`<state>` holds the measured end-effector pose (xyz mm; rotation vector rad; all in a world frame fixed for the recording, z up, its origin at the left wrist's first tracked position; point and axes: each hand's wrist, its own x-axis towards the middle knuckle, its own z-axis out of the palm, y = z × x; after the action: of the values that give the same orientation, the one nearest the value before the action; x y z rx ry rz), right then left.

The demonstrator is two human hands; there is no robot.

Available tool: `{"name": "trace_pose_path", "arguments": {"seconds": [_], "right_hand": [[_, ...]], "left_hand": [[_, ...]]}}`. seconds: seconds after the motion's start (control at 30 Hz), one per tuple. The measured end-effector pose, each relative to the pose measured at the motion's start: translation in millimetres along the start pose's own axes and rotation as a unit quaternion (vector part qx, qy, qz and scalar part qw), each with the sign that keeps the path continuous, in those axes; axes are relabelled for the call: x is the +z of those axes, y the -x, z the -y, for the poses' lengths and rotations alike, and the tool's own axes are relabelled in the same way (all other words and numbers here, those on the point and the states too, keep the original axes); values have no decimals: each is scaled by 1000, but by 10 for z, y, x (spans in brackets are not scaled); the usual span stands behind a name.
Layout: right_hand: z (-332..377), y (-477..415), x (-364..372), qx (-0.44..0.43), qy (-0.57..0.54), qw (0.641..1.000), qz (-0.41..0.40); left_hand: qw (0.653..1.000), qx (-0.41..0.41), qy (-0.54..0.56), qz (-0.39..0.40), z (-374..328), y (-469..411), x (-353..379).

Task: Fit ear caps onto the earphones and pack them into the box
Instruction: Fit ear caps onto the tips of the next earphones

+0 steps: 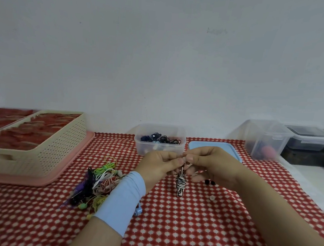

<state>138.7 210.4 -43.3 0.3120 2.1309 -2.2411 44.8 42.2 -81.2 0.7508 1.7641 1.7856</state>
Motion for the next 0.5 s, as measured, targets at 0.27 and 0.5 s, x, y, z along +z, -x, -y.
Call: {"name": "trace_pose_path", "arguments": {"seconds": [0.27,0.5], "right_hand": [[-59,-3,-1,-15,-24,999,16],[-49,-2,0,-34,-10,999,19]], "left_hand": [[997,7,62,35,31,10,3],[997,37,49,36,-16,28,2]]}}
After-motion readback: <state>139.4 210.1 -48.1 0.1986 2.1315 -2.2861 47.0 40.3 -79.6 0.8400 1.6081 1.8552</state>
